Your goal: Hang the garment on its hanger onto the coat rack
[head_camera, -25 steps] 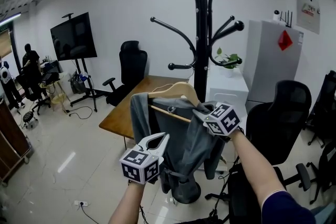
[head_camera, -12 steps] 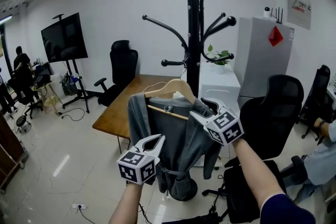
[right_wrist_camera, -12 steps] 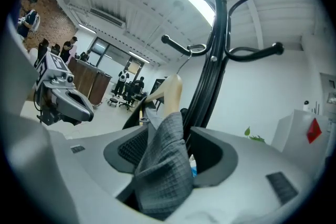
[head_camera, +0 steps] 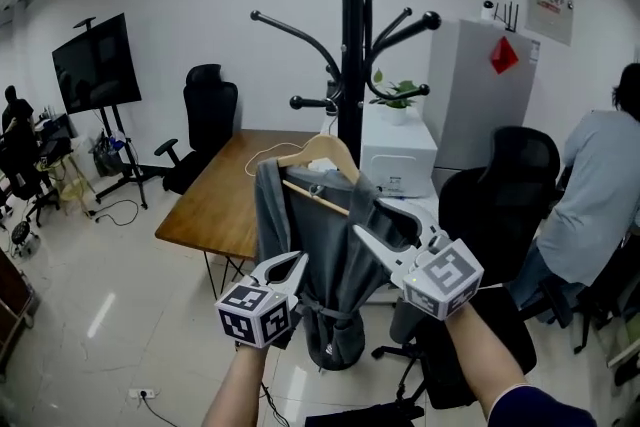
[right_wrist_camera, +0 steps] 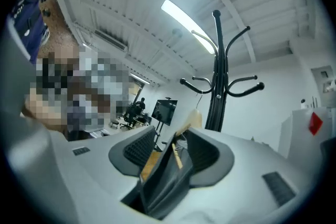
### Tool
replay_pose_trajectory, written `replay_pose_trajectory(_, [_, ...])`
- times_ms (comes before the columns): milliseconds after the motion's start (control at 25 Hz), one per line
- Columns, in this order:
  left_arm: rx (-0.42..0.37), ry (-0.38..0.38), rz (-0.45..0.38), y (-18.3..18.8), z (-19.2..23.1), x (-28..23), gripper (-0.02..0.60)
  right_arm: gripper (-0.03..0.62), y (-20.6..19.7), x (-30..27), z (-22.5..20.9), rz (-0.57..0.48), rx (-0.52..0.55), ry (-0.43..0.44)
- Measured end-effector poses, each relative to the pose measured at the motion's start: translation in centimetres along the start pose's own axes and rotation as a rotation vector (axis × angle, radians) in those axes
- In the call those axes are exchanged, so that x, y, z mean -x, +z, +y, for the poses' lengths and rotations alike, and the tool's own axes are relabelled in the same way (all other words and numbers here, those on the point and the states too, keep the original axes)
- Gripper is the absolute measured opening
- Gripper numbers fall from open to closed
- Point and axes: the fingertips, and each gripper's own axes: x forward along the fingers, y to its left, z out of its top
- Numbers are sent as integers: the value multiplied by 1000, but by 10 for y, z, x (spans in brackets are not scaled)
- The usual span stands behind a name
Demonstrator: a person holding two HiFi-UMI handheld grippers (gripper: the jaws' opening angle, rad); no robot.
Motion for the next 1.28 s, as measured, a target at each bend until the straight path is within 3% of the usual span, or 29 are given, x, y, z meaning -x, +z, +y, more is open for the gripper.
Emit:
replay_pose_trajectory(240, [-13,-56,-17,9,-21,-2,-14,22,-36,0,32,51,-211,56])
replay_pose_trajectory(320, [-18,-70,-19,11,-27,-1,-14,-2,-47,1,40,66,-273,56])
replay_pose_trajectory(640, [-12,-96,-2,2,-42,3,-14,3,-72,4,61,69,-419,42])
replay_pose_trajectory(1280, [5,-89,-6,-5,-48,6,-14,3,-73,8,69,84,-412,62])
